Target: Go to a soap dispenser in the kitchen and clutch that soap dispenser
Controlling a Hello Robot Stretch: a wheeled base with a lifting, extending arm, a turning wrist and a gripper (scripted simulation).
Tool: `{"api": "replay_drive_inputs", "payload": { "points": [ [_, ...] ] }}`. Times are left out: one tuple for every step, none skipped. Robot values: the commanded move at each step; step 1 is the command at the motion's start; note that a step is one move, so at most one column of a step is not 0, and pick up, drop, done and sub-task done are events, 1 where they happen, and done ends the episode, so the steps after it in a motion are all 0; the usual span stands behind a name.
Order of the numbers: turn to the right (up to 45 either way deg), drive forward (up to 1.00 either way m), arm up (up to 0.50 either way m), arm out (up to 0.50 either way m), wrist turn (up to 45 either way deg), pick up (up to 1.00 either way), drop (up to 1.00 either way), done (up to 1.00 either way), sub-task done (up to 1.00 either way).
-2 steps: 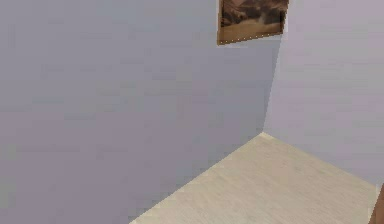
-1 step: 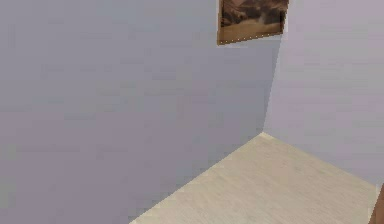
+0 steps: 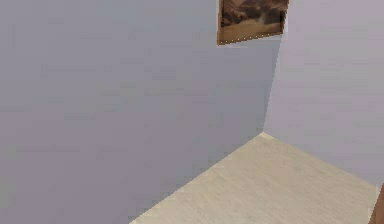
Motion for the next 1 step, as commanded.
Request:
{"api": "replay_drive_inputs", "payload": {
  "points": [
    [0.0,0.00,0.00,0.00,45.0,0.00,0.00,0.00,0.00]
  ]
}}
